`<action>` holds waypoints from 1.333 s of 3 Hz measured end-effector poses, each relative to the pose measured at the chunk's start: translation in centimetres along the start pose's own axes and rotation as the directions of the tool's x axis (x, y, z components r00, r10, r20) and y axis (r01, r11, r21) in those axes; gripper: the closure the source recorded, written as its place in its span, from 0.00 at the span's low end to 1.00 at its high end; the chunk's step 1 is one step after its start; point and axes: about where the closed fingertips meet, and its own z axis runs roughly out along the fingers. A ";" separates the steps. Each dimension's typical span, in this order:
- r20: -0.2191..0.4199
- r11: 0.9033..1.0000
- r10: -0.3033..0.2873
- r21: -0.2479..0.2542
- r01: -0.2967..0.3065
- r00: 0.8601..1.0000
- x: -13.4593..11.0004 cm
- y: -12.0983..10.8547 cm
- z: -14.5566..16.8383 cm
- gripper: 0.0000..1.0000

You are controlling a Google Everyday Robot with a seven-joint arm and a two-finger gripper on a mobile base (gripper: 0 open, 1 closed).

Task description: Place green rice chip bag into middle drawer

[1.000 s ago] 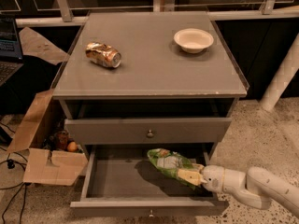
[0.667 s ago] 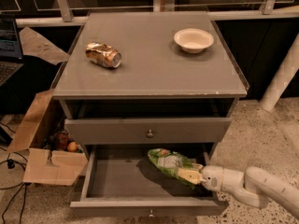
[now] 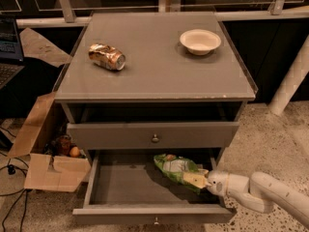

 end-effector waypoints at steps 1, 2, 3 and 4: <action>0.000 1.000 0.003 0.001 -0.003 1.000 0.0 -0.2 0.1 0.86; 0.000 1.000 0.003 0.001 -0.003 1.000 0.0 -0.1 0.1 0.62; 0.000 1.000 0.003 0.001 -0.003 1.000 0.0 -0.1 0.1 0.39; 0.000 1.000 0.003 0.001 -0.003 1.000 0.0 -0.1 0.1 0.08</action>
Offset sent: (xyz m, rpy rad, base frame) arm 0.0010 -0.0002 -0.0012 0.0007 0.0026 -0.0015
